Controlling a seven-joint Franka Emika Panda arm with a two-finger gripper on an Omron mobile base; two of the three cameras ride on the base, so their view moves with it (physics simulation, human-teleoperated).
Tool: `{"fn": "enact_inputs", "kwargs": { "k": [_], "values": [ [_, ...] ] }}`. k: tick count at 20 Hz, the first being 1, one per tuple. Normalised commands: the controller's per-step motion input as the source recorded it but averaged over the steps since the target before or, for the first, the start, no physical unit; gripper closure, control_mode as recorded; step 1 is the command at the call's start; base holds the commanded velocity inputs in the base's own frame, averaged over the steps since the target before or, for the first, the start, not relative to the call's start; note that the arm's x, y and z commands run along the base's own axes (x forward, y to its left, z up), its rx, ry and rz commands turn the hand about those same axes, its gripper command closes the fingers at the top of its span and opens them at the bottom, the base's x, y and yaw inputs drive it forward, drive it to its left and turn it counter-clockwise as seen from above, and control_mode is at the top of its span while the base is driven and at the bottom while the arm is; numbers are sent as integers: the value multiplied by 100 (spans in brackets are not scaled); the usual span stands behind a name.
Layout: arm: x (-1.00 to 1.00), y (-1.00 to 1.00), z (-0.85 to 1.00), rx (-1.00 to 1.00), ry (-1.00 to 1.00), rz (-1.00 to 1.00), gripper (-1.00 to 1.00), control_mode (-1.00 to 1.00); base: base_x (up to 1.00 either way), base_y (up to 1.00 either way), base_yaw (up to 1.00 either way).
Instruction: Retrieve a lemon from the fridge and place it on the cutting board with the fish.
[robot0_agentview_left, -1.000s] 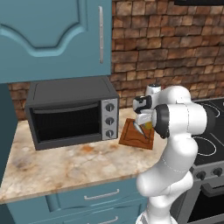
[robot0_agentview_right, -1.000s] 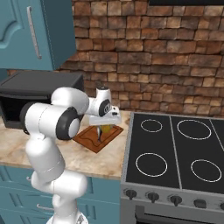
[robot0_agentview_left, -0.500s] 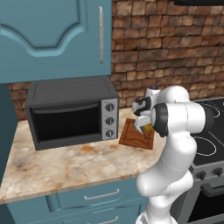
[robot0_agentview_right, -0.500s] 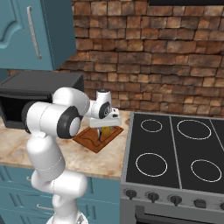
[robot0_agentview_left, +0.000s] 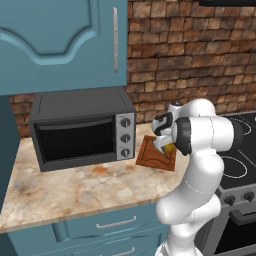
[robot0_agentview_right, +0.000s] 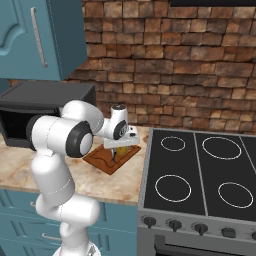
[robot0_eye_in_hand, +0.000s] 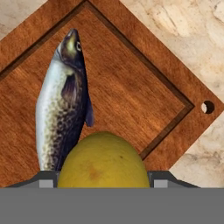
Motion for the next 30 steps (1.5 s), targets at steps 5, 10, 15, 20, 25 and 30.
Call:
{"fn": "enact_inputs", "kwargs": {
  "k": [5, 10, 15, 20, 25, 30],
  "values": [
    [0, 0, -5, 0, -1, 1, 100, -100, 0, 0, 0],
    [0, 0, -2, 0, 0, 0, -100, -100, 0, 0, 0],
    [0, 0, 0, 0, 0, 0, -100, -100, 0, 0, 0],
    [0, 8, 17, -6, 0, 0, -100, -100, 0, 0, 0],
    [0, 19, 28, -7, 0, 0, -100, -100, 0, 0, 0],
    [-8, 15, 30, -3, 1, -1, -100, -100, 0, 0, 0]
  ]
}}
